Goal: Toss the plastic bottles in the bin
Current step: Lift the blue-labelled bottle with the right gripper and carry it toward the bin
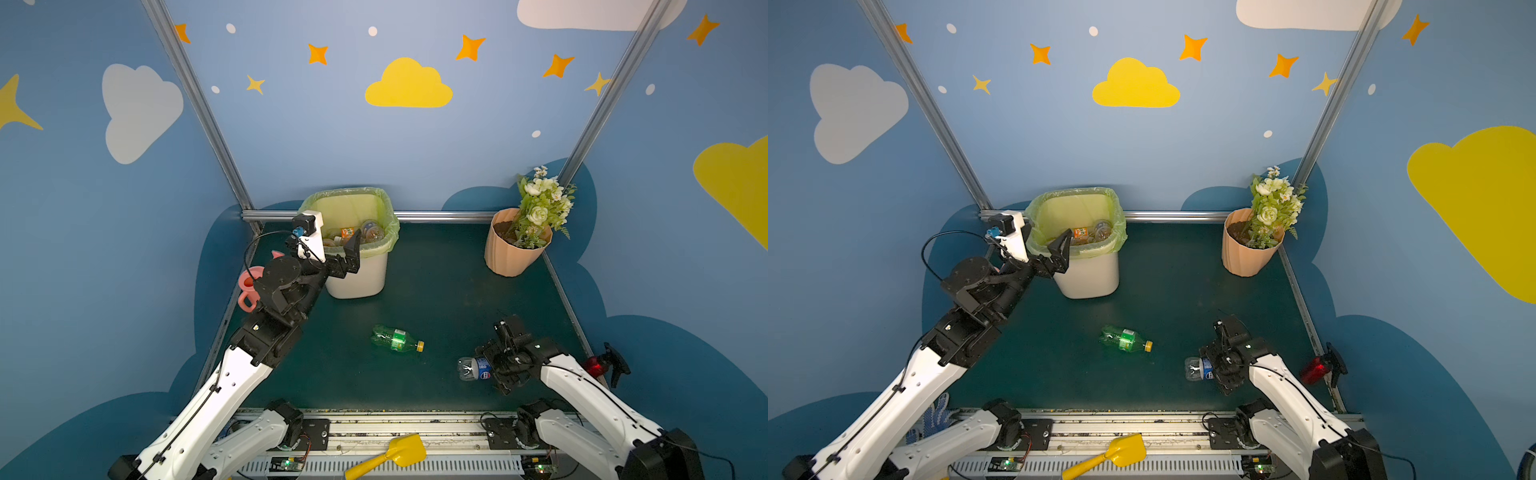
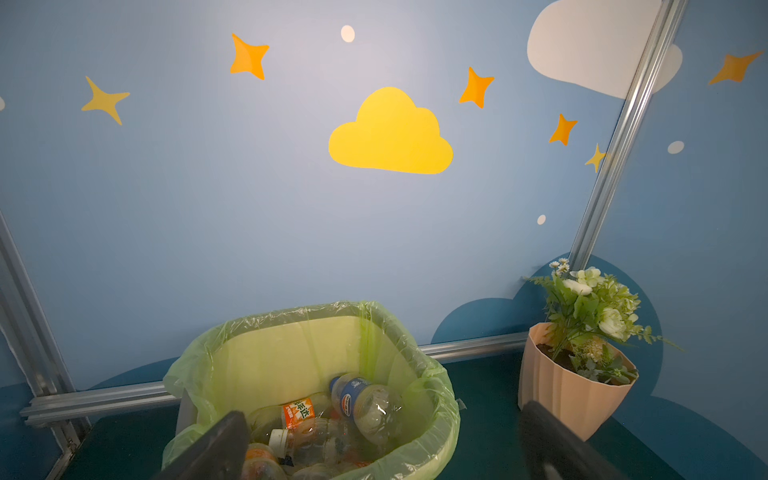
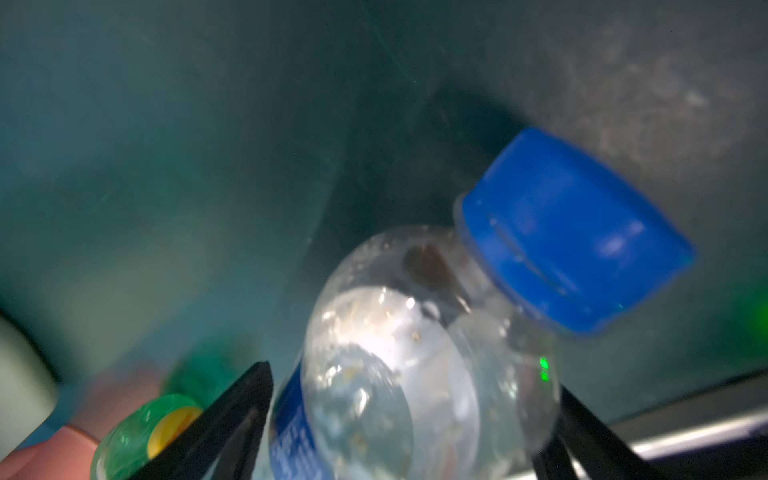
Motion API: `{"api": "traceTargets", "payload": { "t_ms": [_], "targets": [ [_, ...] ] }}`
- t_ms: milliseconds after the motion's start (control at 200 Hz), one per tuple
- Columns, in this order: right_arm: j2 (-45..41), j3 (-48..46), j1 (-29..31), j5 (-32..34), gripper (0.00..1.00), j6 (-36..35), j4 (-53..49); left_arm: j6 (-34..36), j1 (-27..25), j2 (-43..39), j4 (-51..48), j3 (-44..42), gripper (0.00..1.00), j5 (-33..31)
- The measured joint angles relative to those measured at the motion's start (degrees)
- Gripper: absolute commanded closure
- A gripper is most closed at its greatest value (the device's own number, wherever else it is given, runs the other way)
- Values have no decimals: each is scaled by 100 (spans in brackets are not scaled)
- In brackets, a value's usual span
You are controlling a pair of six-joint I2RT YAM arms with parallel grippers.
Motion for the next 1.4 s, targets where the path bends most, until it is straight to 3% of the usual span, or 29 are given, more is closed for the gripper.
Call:
{"api": "traceTargets", "payload": {
  "t_ms": [215,325,415,701,881,1396],
  "targets": [
    [573,37,-81,179,32,-538,658,-48,0,-131,-103,-101,0,-4],
    [1088,245,-136,63,50,-837,876,-87,0,-214,-221,-166,0,-9],
    [1519,490,-155,-35,56,-1152,1207,-122,0,-304,-350,-190,0,-35],
    [2288,1276,-155,-199,53,-2256,1971,-468,0,-1034,-461,-857,0,-267],
    [2522,1803,-153,-511,57,-2964,2673,-717,-11,-1344,-671,-1213,0,-509],
    [2308,2951,-153,-949,55,-4439,4371,-1390,-22,-1969,-1252,-1985,0,-1185]
  ]
}}
